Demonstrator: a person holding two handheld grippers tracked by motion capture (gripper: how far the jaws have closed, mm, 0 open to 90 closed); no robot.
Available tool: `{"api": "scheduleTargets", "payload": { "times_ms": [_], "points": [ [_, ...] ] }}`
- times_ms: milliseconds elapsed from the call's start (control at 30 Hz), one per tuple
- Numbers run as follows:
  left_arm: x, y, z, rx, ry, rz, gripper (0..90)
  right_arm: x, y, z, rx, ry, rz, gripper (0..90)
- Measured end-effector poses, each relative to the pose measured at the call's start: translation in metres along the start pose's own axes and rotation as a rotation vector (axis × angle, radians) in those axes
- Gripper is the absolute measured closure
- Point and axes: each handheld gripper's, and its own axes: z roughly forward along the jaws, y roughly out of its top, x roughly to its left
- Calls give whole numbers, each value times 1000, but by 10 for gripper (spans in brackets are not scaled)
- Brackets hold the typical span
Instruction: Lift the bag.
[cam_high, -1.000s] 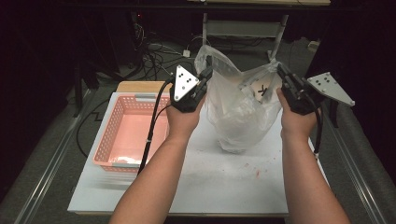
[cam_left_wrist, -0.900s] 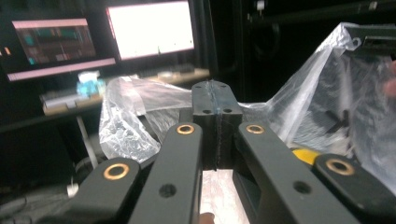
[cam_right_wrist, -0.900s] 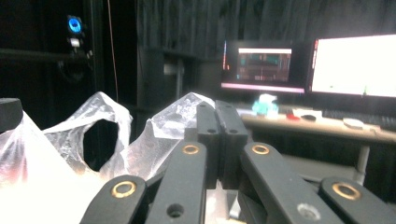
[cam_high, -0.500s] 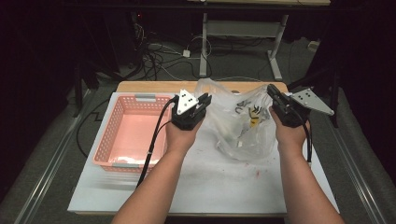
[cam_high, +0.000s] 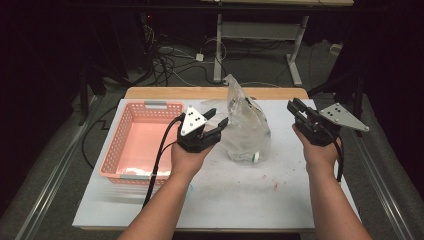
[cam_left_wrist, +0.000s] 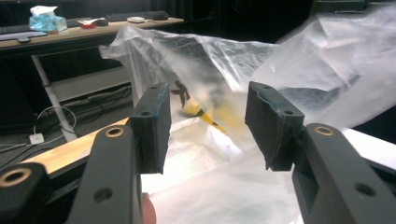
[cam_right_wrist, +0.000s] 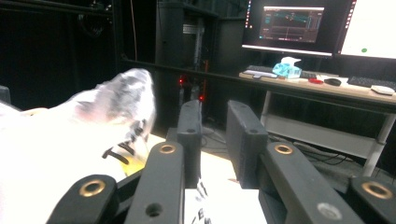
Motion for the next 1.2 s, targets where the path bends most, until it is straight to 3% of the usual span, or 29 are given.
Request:
{"api": "scheduleTargets", "payload": {
  "times_ms": [233, 467, 600, 767, 933, 1200],
  "points": [
    [-4, -18, -18, 25, 11, -25, 391, -2, -19, -12, 54, 10, 12, 667],
    [-20, -41, -32, 66, -27, -72, 273, -2, -46, -24, 122, 50, 25, 499],
    [-25, -49, -40, 76, -16, -67, 207, 1, -63, -29, 176, 72, 24, 405],
    [-29, -58, -50, 91, -39, -74, 147, 7, -82, -36, 231, 92, 27, 328],
    [-35, -70, -50, 139, -95, -49, 145, 13, -96, -43, 271, 119, 32, 262],
    [-46, -96, -30, 256, -156, -53, 23, 18, -113, -56, 337, 125, 36, 140]
  ]
}}
